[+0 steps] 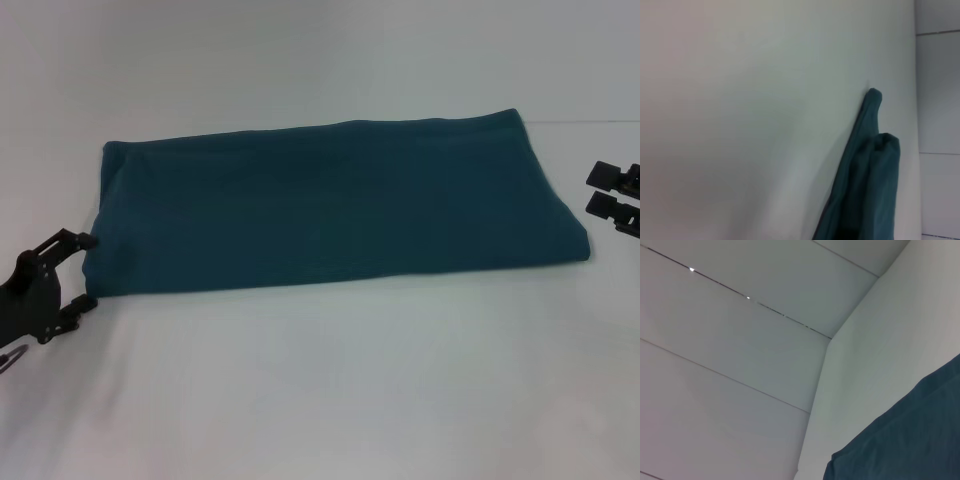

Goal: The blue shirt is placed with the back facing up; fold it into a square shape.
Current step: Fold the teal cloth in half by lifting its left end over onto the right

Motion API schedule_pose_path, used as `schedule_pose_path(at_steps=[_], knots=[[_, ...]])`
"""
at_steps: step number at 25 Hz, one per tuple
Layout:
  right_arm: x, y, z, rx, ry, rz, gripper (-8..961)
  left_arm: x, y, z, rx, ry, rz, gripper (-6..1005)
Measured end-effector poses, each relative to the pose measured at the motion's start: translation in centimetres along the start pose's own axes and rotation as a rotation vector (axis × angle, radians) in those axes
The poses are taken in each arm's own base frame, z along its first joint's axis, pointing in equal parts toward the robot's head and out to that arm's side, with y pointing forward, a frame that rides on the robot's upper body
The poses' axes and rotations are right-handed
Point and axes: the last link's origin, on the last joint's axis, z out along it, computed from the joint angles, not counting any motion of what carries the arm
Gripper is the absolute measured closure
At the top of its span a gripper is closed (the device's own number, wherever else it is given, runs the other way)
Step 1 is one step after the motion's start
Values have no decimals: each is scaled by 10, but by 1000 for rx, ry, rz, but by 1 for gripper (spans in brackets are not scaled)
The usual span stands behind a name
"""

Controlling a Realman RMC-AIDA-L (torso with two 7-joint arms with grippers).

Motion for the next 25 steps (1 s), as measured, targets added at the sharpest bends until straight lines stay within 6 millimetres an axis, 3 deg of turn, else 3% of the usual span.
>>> schedule_pose_path(at_steps=[12,17,22,25], knots=[[-1,-1,-2,5,-2,0,267,-2,7,8,-7,-11,10,81],[-1,-1,-2,8,-4,-2,267,-5,25,19,-40,-49,50,85],[-2,-2,-2,12,-7,-3,267,-5,41,12,-121,-72,78,89],[-1,-2,-2,13,-9,-5,267,-4,34,5,-126,-64,66,91]])
